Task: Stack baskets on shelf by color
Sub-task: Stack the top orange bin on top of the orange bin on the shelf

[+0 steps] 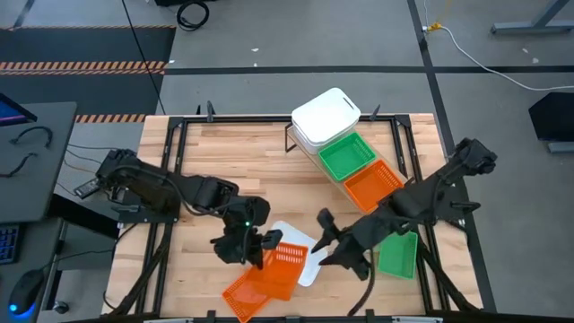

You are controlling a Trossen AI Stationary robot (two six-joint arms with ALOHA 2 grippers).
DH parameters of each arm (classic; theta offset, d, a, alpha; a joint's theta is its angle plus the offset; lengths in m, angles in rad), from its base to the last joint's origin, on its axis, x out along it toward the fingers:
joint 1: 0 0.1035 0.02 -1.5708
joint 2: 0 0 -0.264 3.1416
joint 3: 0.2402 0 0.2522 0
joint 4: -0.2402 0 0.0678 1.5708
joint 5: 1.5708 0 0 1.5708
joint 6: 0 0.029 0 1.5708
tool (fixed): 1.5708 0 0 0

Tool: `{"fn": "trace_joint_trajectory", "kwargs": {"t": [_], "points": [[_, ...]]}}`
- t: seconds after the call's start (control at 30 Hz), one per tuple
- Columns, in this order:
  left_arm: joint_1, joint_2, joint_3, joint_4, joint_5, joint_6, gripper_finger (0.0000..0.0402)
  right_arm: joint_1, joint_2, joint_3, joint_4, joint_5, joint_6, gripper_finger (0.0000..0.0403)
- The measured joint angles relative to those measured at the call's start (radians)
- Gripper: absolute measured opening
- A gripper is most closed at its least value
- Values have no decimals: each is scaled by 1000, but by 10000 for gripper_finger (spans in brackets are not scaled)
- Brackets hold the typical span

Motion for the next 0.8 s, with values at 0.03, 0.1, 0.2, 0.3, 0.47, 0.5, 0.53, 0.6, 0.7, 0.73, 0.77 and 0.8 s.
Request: {"fn": "trace_joint_trajectory", "kwargs": {"t": [0.03, 0.1, 0.2, 0.3, 0.47, 0.5, 0.53, 0.6, 0.7, 0.73, 0.77, 0.8], "points": [[7, 0, 0, 0, 13, 0, 11, -8, 12, 0, 28, -23, -4, 169], [16, 0, 0, 0, 30, -1, 11, -22, 34, 0, 64, -50, -19, 169], [26, 6, 0, 1, 32, -2, 11, -40, 62, 0, 119, -84, -53, 169], [28, 8, 0, 3, 32, -7, 11, -58, 82, 0, 157, -113, -57, 169], [28, 27, -1, 7, 30, -21, 11, -84, 96, 1, 166, -178, -51, 166], [30, 29, 0, 11, 30, -21, 11, -85, 99, 0, 160, -184, -48, 163], [30, 31, 0, 6, 24, -23, 11, -85, 105, 0, 162, -197, -44, 160], [30, 34, -1, 1, 10, -29, 11, -86, 117, 0, 168, -221, -37, 146], [33, 33, 0, -4, 5, -28, 11, -88, 143, 0, 170, -239, -37, 112], [32, 33, 0, -15, 3, -28, 11, -88, 147, 0, 164, -229, -40, 98], [32, 33, 0, -18, 1, -28, 11, -89, 150, 0, 164, -229, -41, 82], [32, 33, 0, -21, 1, -28, 11, -90, 150, 0, 165, -232, -47, 66]]}}
